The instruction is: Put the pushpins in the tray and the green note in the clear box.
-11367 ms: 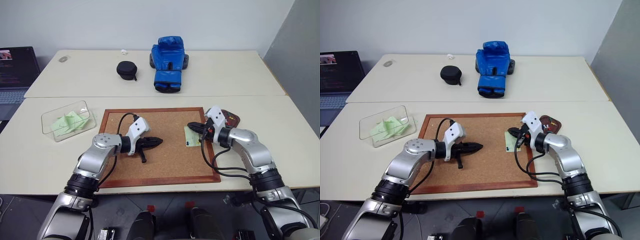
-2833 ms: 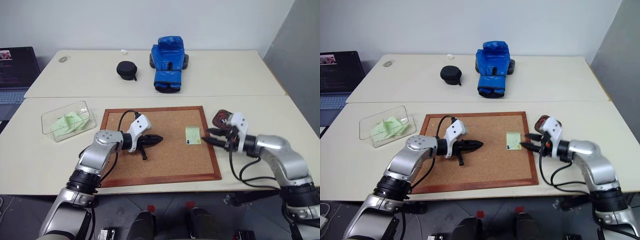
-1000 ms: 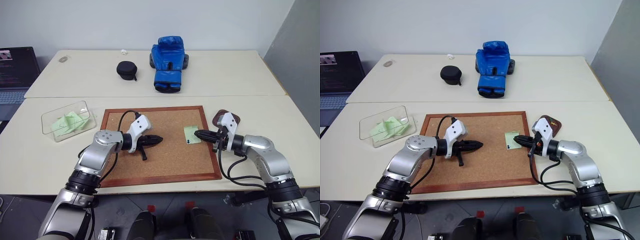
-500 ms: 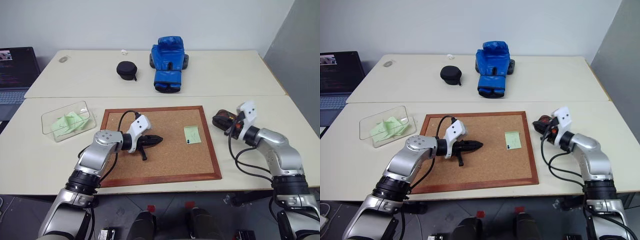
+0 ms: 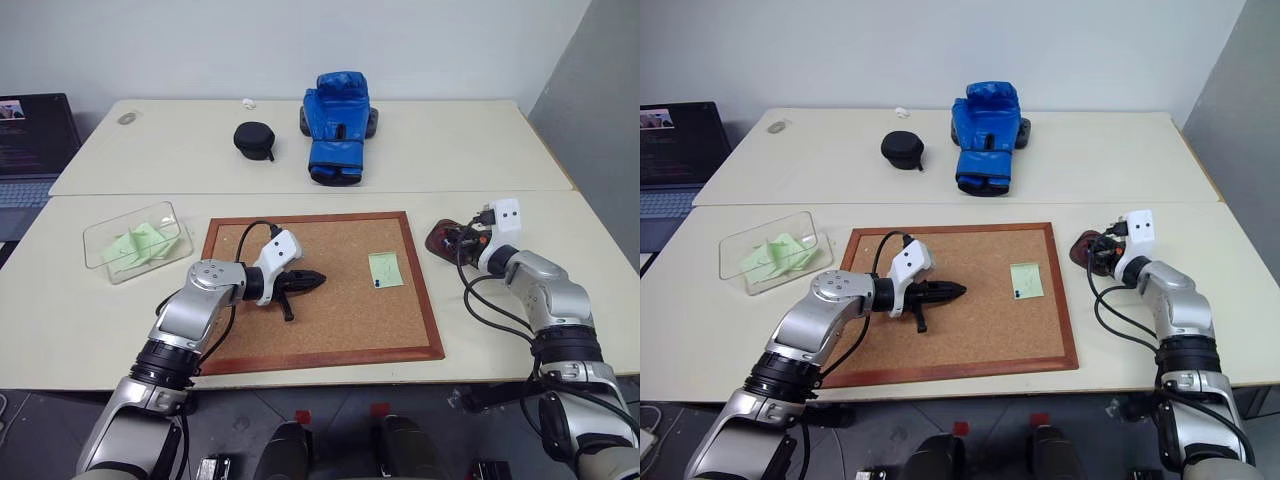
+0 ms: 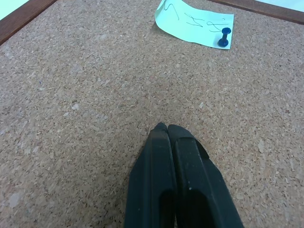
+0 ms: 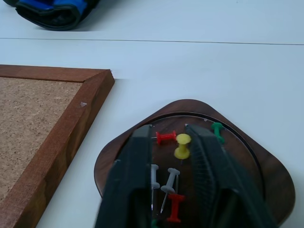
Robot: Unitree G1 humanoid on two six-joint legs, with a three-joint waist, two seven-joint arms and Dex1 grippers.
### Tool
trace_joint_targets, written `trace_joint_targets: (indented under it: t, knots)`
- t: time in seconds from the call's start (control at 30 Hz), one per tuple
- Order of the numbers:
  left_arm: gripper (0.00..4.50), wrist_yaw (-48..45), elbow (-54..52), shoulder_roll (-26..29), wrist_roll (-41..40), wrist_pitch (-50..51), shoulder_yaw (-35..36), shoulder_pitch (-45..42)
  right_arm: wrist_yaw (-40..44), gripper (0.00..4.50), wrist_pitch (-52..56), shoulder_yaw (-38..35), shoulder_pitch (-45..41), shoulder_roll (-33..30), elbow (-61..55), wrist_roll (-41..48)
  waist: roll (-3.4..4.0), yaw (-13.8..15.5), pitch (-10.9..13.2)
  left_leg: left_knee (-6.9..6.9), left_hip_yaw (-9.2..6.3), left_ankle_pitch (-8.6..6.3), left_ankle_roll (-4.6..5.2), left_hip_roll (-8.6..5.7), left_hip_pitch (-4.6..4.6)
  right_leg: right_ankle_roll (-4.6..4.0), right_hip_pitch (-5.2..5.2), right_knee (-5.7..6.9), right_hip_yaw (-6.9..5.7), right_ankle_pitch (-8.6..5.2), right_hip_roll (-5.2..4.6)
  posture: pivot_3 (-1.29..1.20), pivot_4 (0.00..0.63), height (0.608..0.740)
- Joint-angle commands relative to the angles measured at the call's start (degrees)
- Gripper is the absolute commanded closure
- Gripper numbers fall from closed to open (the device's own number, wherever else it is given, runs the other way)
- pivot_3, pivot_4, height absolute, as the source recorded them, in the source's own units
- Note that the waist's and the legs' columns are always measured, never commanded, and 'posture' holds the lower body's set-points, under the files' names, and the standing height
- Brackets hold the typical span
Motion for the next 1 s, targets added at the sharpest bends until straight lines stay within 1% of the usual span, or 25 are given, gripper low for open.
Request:
trace_joint_targets:
  t: [0.03,0.3,0.5,0.8,0.87,1.0]
  knots:
    - [4.5,-0.23,-1.77,0.68,0.16,-0.18,-0.27,0.5,0.17,2.75,-1.2,-1.43,-0.98,-0.65,-1.22,0.12,0.0,0.0,0.0,0.0,0.0,0.0,0.0,0.0,0.0,0.0,0.0,0.0,0.0,0.0,0.0,0.0,0.15,0.74]
    - [4.5,-0.06,-1.35,0.23,0.16,-0.43,-0.42,0.21,0.93,2.75,-1.2,-1.21,-0.47,-1.31,-2.13,-0.3,0.0,-0.01,0.0,0.01,0.01,0.0,0.0,0.0,0.0,0.0,0.0,0.0,0.0,0.0,0.0,0.0,0.15,0.74]
    - [4.5,-0.14,-0.78,-0.03,0.23,-0.62,-0.58,-0.3,1.28,2.75,1.06,0.53,0.63,-1.33,-2.61,-1.13,0.0,0.0,0.0,0.01,0.0,0.0,0.0,0.0,0.0,0.0,0.0,0.0,0.0,0.0,0.0,0.0,0.15,0.74]
    - [4.5,-0.07,-0.92,0.06,0.21,-0.56,-0.48,-0.11,2.29,2.75,-4.52,-0.91,0.53,-1.98,-5.5,-0.99,0.0,-0.01,0.0,0.01,0.02,0.0,0.0,0.0,0.0,0.0,0.0,0.0,0.02,0.0,0.0,0.0,0.15,0.74]
    - [4.5,-0.04,-0.97,0.05,0.17,-0.49,-0.45,-0.05,4.02,2.75,-5.41,-0.83,1.26,-2.36,-8.24,-0.1,0.0,0.0,0.0,0.01,0.01,0.0,0.0,0.0,0.01,0.0,0.0,0.0,0.0,0.0,0.0,0.0,0.15,0.74]
    - [4.5,0.08,-1.0,0.01,0.15,-0.4,-0.42,-0.01,11.8,2.75,-1.17,1.91,5.0,-3.52,-17.25,3.86,0.0,0.02,0.0,0.01,-0.02,0.0,0.0,0.0,0.0,0.0,0.01,0.0,-0.01,0.0,0.0,0.0,0.15,0.74]
